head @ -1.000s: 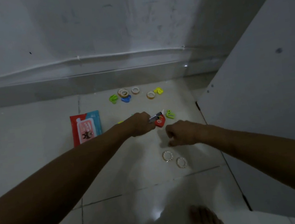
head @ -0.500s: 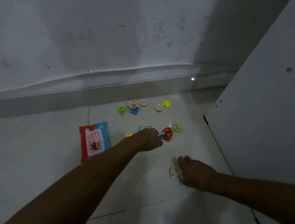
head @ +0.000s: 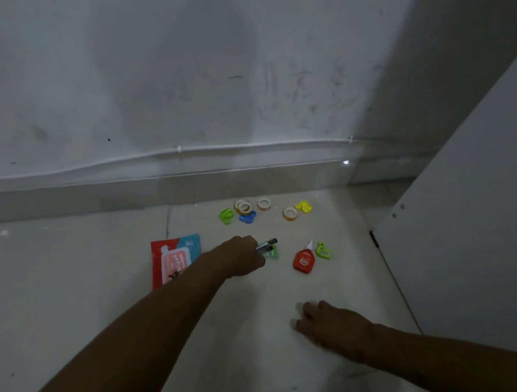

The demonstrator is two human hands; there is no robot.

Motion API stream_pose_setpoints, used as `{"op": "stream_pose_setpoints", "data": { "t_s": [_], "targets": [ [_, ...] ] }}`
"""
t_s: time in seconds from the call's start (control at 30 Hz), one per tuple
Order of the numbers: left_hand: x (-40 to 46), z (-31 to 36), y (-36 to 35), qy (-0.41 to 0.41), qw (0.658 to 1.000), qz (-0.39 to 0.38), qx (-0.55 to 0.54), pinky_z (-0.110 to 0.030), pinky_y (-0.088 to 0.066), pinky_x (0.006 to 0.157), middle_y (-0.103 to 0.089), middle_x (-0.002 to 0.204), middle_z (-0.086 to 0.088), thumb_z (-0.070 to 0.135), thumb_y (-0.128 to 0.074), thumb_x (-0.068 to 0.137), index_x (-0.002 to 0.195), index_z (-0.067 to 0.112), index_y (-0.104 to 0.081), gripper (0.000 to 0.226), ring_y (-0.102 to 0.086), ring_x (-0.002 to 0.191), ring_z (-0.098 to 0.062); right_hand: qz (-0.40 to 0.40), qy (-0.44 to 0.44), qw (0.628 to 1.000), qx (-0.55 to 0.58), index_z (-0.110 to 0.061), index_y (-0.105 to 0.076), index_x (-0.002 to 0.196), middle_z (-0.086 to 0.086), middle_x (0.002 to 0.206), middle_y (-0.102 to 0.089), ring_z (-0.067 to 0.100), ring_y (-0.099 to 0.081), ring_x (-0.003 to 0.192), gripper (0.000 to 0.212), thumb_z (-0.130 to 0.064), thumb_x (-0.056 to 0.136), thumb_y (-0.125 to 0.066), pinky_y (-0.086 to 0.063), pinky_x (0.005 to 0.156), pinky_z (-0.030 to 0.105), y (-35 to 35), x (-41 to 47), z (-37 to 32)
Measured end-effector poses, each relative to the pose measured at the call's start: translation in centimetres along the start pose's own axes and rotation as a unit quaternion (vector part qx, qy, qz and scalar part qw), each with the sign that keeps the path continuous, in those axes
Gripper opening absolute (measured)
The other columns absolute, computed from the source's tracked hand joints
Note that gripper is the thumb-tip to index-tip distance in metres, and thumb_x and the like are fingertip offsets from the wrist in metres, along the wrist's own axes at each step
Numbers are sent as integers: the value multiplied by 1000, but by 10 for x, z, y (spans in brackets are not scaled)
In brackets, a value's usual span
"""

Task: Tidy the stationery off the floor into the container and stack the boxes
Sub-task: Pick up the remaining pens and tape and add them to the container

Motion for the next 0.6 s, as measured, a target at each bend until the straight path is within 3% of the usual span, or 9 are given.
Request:
{"op": "stream_pose_setpoints", "data": {
  "t_s": [0.1,0.17,0.23,0.27,0.33,0.47,0.6],
  "targets": [
    [2,-4,6,13,998,51,-24,-32,-42,79,-56,122,-20,34,-47,94,120,2,-50,41,-56,104,-31,64,-50,989,126,-17,-43,137,19,134,-44,32,-50,116,38,-20,99,-39,-42,95,35,29,4,9],
    [3,-8,9,39,993,80,-79,-32,-42,80,-56,121,-21,34,-46,95,118,1,-50,40,-55,108,-34,140,-70,959,237,-16,-55,124,12,122,-57,28,-56,111,31,-19,93,-53,-43,92,31,60,7,15],
    [5,-9,14,53,976,101,-184,-27,-45,65,-63,113,-20,32,-47,95,110,0,-54,36,-62,94,-32,231,-100,909,332,-16,-57,121,9,112,-64,25,-61,104,35,-20,87,-64,-46,86,30,93,9,23],
    [5,-8,16,54,960,107,-253,-22,-43,53,-67,106,-19,32,-48,95,103,1,-56,33,-65,76,-27,270,-105,879,380,-16,-55,122,7,108,-65,24,-64,98,38,-20,85,-67,-48,82,30,108,11,24],
    [4,-4,18,58,910,112,-394,-16,-30,38,-70,89,-17,36,-51,94,87,5,-57,32,-47,40,-13,315,-98,823,463,-17,-50,126,5,106,-62,21,-65,91,45,-16,85,-69,-51,76,28,132,15,23],
    [-1,6,16,94,822,46,-560,-15,-22,38,-38,51,-4,59,-48,88,73,10,-48,51,-27,36,-10,355,-56,761,540,-22,-44,131,5,108,-62,13,-62,89,58,-11,82,-72,-50,72,15,162,23,16],
    [-5,14,18,62,757,-24,-651,-11,-20,31,-37,40,5,58,-48,89,72,15,-46,46,-24,29,-3,355,-56,758,544,-21,-35,140,1,112,-66,15,-60,103,73,-15,79,-75,-48,88,30,170,27,16]
  ]
}}
Point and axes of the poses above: each hand's wrist, its own x-axis towards the middle knuckle, its own y-axis out of the back of the hand, z = x × y, the point moved 4 cm from there along x, towards the middle knuckle
